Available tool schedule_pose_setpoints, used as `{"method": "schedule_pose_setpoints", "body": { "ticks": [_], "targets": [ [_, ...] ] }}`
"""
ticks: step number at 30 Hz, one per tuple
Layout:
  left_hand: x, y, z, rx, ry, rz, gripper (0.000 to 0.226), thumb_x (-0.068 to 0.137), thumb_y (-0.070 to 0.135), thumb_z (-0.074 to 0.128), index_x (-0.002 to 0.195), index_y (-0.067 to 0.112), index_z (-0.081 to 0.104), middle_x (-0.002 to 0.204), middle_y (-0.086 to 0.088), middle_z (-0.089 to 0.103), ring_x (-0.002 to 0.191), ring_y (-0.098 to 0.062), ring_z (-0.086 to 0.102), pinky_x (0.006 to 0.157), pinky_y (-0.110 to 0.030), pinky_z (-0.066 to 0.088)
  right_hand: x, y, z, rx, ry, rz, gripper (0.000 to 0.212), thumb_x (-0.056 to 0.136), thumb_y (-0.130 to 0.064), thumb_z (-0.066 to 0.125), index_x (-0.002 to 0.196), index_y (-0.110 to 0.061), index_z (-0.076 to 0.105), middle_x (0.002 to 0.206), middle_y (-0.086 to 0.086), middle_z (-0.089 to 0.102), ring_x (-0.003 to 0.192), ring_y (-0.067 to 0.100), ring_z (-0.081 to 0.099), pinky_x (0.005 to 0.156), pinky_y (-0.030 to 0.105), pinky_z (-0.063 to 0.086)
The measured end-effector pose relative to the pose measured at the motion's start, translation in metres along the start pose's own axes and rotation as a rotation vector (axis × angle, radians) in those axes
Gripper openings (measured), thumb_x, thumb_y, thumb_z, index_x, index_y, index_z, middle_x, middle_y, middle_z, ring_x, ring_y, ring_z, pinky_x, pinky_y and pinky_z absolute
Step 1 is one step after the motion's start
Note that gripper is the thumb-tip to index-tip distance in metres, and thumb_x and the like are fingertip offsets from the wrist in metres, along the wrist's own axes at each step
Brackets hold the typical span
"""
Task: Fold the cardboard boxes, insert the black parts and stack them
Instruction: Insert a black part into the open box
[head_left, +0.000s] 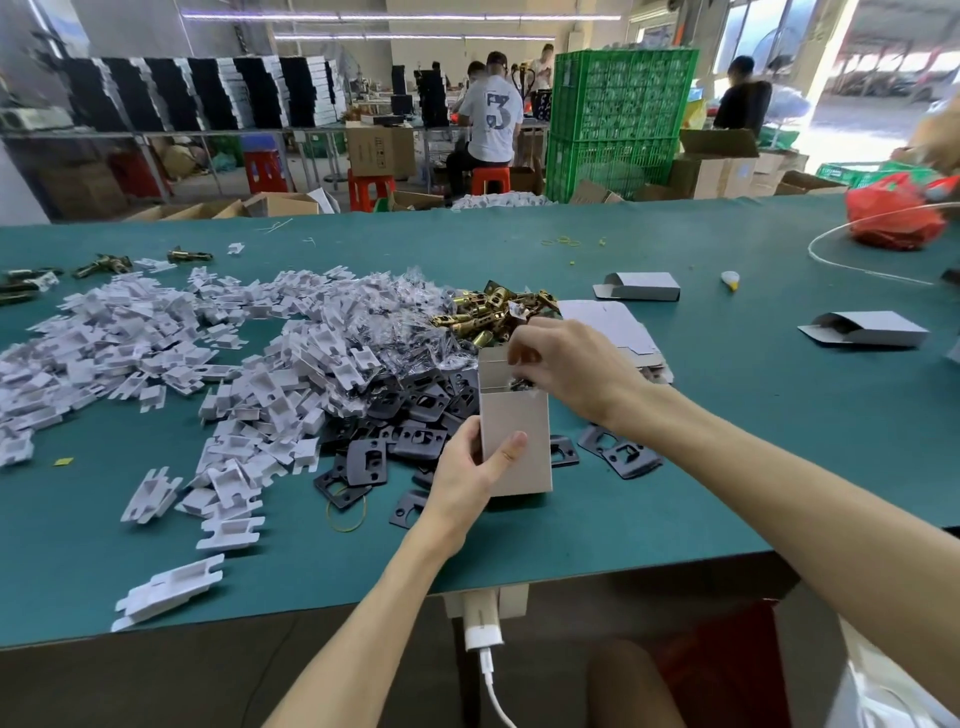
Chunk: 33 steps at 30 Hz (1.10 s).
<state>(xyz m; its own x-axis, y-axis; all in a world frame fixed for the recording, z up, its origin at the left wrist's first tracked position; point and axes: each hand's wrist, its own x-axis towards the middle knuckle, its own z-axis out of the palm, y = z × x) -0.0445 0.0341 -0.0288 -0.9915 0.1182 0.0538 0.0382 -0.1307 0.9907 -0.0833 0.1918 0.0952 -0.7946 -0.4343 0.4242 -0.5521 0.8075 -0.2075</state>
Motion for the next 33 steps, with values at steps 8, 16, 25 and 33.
{"method": "schedule_pose_setpoints", "body": {
  "ticks": [8, 16, 25, 33],
  "targets": [
    [-0.001, 0.001, 0.000, 0.042, -0.004, 0.017, 0.051, 0.082, 0.046, 0.079, 0.122, 0.020, 0.063, 0.112, 0.000, 0.076, 0.104, -0.016, 0.073, 0.083, -0.033, 0.062, -0.002, 0.006, 0.005, 0.004, 0.200, -0.003, 0.011, 0.089, -0.021, 0.076, 0.090, -0.013, 0.069, 0.090, -0.001, 0.070, 0.089, 0.019, 0.054, 0.084, 0.032, 0.041],
    [0.000, -0.001, -0.001, 0.040, -0.005, 0.006, 0.049, 0.085, 0.045, 0.081, 0.123, 0.020, 0.062, 0.114, -0.003, 0.075, 0.107, -0.021, 0.072, 0.087, -0.037, 0.062, -0.001, 0.008, 0.005, 0.004, -0.092, -0.021, 0.019, 0.094, -0.028, 0.071, 0.085, -0.012, 0.068, 0.089, 0.000, 0.069, 0.090, 0.021, 0.060, 0.089, 0.040, 0.047],
    [0.000, 0.000, 0.000, 0.041, -0.010, 0.002, 0.047, 0.087, 0.044, 0.080, 0.124, 0.021, 0.063, 0.115, -0.003, 0.075, 0.108, -0.019, 0.072, 0.089, -0.038, 0.062, -0.010, 0.011, 0.000, -0.281, -0.210, -0.078, 0.042, 0.102, -0.057, 0.041, 0.102, -0.025, 0.067, 0.092, -0.008, 0.061, 0.115, 0.013, 0.045, 0.110, 0.042, 0.012],
    [-0.001, 0.002, 0.001, 0.043, -0.010, 0.000, 0.050, 0.085, 0.043, 0.077, 0.127, 0.020, 0.061, 0.116, -0.004, 0.075, 0.108, -0.019, 0.072, 0.088, -0.036, 0.062, -0.022, 0.001, 0.008, -0.317, -0.174, -0.074, 0.040, 0.098, -0.056, 0.053, 0.115, -0.022, 0.065, 0.120, -0.005, 0.052, 0.123, 0.019, 0.038, 0.111, 0.042, 0.016]
  ]
}}
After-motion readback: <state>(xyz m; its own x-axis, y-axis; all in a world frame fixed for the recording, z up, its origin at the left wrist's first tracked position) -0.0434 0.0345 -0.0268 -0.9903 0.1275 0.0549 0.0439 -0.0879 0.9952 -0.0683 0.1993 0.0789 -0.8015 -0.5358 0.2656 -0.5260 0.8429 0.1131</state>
